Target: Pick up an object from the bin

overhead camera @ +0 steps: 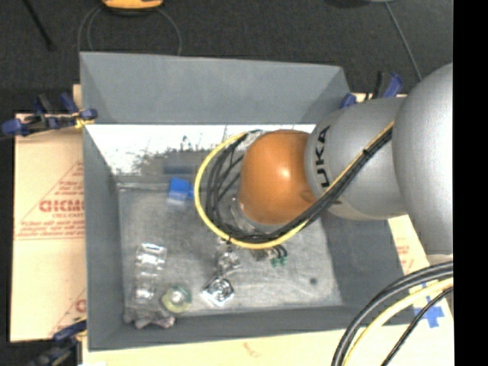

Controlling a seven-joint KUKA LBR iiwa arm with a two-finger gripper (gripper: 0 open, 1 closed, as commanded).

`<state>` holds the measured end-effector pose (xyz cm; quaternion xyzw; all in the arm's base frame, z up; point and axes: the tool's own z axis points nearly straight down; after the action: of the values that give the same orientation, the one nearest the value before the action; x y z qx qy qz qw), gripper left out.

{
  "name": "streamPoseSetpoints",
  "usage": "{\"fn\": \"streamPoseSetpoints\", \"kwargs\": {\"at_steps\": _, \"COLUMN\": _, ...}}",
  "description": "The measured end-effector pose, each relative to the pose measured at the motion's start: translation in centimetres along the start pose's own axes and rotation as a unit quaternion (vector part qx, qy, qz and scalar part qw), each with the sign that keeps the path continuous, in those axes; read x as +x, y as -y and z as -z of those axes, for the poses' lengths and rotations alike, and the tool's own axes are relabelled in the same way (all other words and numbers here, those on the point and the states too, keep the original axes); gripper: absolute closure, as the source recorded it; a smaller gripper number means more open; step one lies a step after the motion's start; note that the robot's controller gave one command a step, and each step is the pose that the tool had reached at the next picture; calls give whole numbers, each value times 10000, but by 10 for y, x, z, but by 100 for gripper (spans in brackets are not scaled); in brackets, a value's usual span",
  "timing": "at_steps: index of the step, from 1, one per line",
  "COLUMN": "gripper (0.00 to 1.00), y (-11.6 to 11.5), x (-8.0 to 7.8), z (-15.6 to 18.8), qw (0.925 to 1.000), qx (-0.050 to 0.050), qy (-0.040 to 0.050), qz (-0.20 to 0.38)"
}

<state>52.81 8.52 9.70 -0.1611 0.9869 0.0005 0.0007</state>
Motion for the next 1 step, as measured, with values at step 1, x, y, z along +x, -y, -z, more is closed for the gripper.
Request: {"fn": "streamPoseSetpoints", "kwargs": {"at_steps": 1, "gripper": 0, "y": -1, "x": 0, "z": 0, "qw": 10000, "qx": -6, "qy": -1, "qz": -5}}
